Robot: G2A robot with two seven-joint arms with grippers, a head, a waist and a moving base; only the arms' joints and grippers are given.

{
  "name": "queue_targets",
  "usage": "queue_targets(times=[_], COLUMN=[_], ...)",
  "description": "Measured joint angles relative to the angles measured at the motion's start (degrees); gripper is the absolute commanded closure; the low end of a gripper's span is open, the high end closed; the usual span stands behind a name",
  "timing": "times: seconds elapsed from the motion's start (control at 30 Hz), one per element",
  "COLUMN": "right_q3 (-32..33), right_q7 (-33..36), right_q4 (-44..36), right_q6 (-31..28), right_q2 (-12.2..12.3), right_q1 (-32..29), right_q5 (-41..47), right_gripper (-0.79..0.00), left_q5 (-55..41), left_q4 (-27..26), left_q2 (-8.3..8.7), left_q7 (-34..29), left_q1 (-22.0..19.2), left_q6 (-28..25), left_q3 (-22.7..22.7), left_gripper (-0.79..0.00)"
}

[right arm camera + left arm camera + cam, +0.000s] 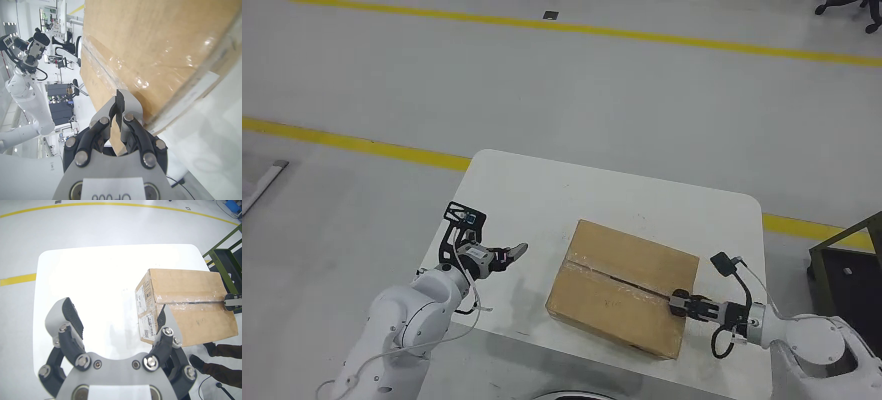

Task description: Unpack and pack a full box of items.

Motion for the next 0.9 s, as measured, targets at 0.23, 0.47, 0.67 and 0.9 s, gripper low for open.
queue_targets(times=[0.23, 0.47, 0.67, 0.9], right_q3=[10.81, 24.44, 25.63, 25.62], right_q7=[1.17, -14.64, -15.80, -15.89], right_q4=[1.00, 3.26, 1.20, 1.23], right_q6=[-4.01, -5.97, -1.52, -1.85], right_q2=[0.69, -0.03, -0.19, -0.21], right_q1=[-4.64, -9.80, -11.90, -11.86], right_q5=[9.70, 18.98, 18.06, 18.02], right_gripper=[0.000, 0.000, 0.000, 0.000], left_q5=[0.00, 0.00, 0.00, 0.00], left_q4=[0.00, 0.00, 0.00, 0.00], left_q2=[0.00, 0.00, 0.00, 0.00], left_q7=[0.00, 0.00, 0.00, 0.00], left_q1=[0.00, 0.00, 0.00, 0.00], left_q6=[0.00, 0.00, 0.00, 0.00], left_q3=[0.00, 0.00, 0.00, 0.00], left_gripper=[-0.785, -0.785, -0.785, -0.785])
